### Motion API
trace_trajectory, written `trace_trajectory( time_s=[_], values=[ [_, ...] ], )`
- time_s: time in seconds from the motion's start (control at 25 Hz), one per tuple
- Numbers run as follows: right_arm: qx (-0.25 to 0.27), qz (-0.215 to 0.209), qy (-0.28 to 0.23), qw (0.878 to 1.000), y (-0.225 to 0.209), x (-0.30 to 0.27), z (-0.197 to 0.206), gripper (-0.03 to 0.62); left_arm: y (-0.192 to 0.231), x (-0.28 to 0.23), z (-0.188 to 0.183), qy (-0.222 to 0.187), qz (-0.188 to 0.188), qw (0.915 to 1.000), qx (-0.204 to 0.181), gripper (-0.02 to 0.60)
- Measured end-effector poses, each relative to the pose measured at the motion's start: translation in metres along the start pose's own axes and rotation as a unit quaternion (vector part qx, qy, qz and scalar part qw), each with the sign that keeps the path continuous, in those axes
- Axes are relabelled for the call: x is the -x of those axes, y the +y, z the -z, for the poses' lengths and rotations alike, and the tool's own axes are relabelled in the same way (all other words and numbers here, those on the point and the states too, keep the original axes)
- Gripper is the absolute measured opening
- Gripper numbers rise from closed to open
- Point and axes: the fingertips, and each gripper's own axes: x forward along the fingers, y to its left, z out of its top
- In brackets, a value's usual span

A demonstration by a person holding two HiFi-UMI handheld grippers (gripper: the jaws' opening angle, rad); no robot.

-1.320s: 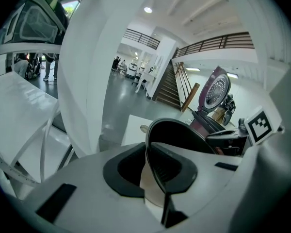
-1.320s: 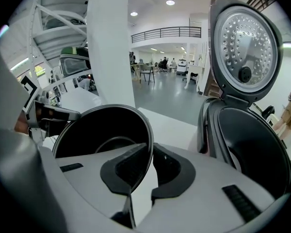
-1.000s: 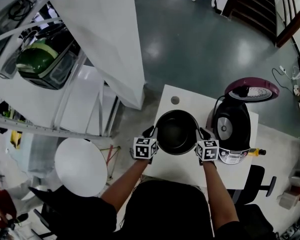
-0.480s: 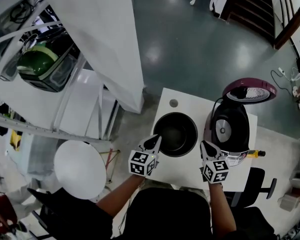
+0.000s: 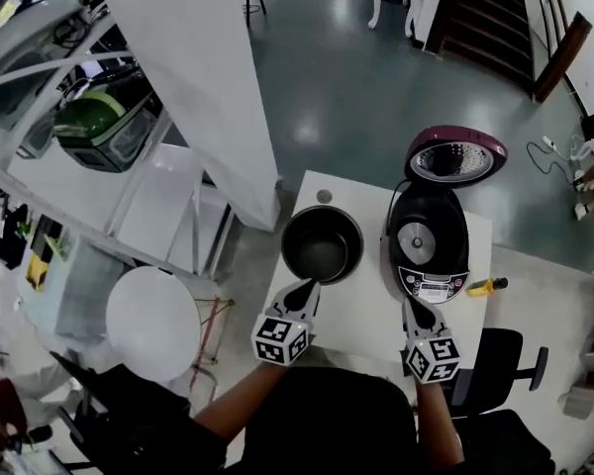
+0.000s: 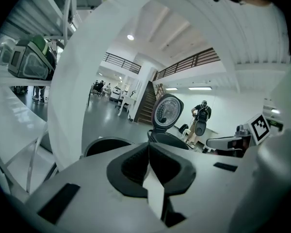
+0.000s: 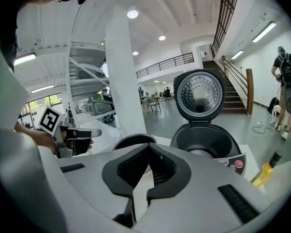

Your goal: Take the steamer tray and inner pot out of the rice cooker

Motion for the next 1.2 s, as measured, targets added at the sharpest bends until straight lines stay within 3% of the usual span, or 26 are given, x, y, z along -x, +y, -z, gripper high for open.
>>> trace_trajectory(
  time_s=[0.32, 0.68, 0.92, 1.08, 1.2],
  values=[
    [-0.012, 0.026, -0.036, 0.999, -0.053, 0.126, 0.035, 0.002, -0.119, 0.018, 0.059, 0.018, 0.015, 0.9995, -0.019, 0.005],
    [-0.015, 0.077, -0.080, 0.994, -0.105, 0.262, 0.078, 0.000, -0.238, 0.058, 0.106, -0.002, 0.014, 0.9994, -0.033, 0.005],
    [0.010, 0.096, -0.099, 0.990, -0.122, 0.306, 0.077, 0.000, -0.274, 0.085, 0.116, -0.009, 0.010, 0.9985, -0.053, 0.005],
    [0.004, 0.113, -0.110, 0.987, -0.127, 0.322, 0.076, 0.000, -0.274, 0.093, 0.097, -0.055, -0.005, 0.9953, -0.080, 0.005],
    [0.000, 0.126, -0.108, 0.986, -0.130, 0.329, 0.078, 0.000, -0.270, 0.095, 0.095, -0.063, -0.013, 0.9942, -0.086, 0.005]
  ],
)
